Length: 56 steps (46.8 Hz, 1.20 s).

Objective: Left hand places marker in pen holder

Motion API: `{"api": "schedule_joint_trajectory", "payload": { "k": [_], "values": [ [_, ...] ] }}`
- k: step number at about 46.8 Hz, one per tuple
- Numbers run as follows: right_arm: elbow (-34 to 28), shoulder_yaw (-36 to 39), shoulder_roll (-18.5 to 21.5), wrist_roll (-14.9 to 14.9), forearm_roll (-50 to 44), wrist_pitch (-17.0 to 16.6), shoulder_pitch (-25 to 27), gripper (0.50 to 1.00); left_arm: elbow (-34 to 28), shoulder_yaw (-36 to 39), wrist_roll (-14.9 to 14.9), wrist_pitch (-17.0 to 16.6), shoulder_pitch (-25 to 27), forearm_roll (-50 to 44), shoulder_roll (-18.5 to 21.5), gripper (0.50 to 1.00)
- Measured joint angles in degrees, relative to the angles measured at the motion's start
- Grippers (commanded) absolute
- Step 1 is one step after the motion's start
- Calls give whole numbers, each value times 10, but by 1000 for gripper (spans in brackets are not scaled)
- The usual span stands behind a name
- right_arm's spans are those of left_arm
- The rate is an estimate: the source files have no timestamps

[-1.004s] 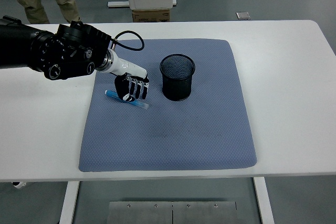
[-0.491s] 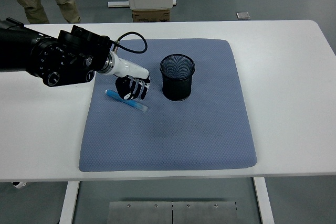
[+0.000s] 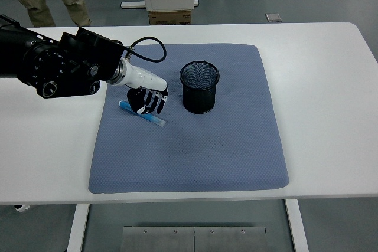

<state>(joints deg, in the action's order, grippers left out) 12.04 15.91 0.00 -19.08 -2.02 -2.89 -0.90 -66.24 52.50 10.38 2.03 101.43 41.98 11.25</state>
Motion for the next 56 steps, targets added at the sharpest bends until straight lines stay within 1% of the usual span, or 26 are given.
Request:
{"api": "schedule_joint_trajectory", "payload": {
  "k": [5, 15, 24, 33, 38, 41, 45, 48, 56],
  "values": [
    [0, 0, 0, 0, 0, 0, 0, 1000, -4, 2, 0, -17, 0, 12, 3, 572],
    [0, 0, 0, 0, 0, 0, 0, 1000, -14, 12, 0, -27, 1, 15, 4, 572],
    [0, 0, 0, 0, 0, 0, 0, 1000, -21, 29, 0, -63, 1, 15, 4, 572],
    [0, 0, 0, 0, 0, 0, 0, 1000, -27, 38, 0, -79, -1, 15, 3, 572],
    [0, 0, 0, 0, 0, 0, 0, 1000, -28, 39, 0, -81, -1, 15, 4, 578],
    [0, 0, 0, 0, 0, 0, 0, 1000, -32, 39, 0, -81, -1, 15, 5, 596],
    [0, 0, 0, 0, 0, 0, 0, 1000, -35, 39, 4, -78, -1, 15, 9, 601],
    [0, 0, 0, 0, 0, 0, 0, 1000, -39, 39, 6, -76, 0, 15, 12, 619],
    [0, 0, 0, 0, 0, 0, 0, 1000, -41, 39, 7, -75, 1, 15, 13, 619]
  ]
}}
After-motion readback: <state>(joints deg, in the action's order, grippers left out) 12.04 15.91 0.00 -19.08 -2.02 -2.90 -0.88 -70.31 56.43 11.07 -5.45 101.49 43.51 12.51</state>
